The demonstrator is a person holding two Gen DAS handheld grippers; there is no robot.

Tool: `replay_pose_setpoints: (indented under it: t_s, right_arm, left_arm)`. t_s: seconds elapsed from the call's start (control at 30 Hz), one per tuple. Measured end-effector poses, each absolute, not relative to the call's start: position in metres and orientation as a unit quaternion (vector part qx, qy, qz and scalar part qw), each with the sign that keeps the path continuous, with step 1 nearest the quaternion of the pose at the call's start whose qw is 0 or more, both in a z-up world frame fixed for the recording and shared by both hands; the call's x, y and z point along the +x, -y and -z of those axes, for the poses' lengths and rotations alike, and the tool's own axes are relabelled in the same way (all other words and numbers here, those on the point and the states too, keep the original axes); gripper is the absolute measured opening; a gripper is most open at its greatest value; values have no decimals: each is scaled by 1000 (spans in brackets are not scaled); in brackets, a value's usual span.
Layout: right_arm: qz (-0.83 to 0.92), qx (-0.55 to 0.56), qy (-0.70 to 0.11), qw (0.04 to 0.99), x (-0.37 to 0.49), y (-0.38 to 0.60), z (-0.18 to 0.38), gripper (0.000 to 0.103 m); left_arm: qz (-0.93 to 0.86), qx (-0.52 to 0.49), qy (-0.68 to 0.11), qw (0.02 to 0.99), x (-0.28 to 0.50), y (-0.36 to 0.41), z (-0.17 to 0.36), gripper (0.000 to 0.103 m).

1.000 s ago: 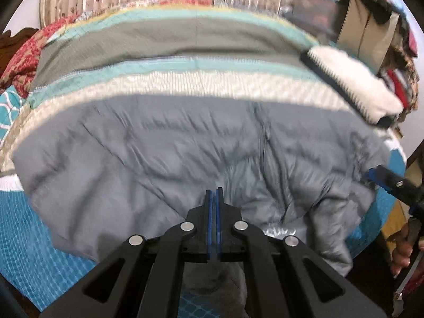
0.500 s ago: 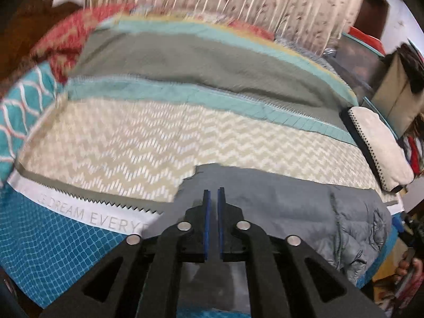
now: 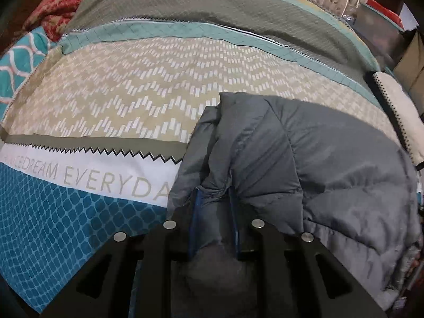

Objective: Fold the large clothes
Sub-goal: 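Grasp the folded jacket with the left tool while the right tool holds it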

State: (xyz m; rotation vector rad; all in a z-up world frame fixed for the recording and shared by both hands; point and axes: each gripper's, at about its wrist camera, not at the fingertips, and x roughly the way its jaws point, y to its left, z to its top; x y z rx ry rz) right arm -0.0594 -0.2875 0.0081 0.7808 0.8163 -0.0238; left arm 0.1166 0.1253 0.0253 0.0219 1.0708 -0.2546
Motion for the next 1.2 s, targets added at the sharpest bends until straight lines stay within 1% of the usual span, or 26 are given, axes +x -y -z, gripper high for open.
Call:
replay_pose_setpoints:
  t_s: [0.27, 0.5, 0.67, 0.73, 0.93, 1.2]
  right_arm:
    - [10, 383, -382, 841, -65, 291, -4, 78]
    - [15, 382, -376, 844, -71, 294, -4, 78]
    - [18, 381, -375, 845, -71, 293, -4, 78]
    - [20, 380, -373, 846, -72, 289, -4, 78]
    - [21, 380, -372, 847, -73, 287, -3, 78]
    - [21, 380, -371, 847, -73, 288, -3, 78]
  left_arm:
    - [81, 58, -475, 874, 101, -115, -39, 56]
    - [51, 82, -462, 881, 94, -114, -41, 64]
    - [44, 78, -463, 882, 95, -117, -40, 69]
    - [40, 81, -462, 883, 95, -117, -40, 74]
    - [32, 77, -461, 883, 95, -121, -38, 82]
    - [28, 86, -459, 884, 94, -120, -38, 84]
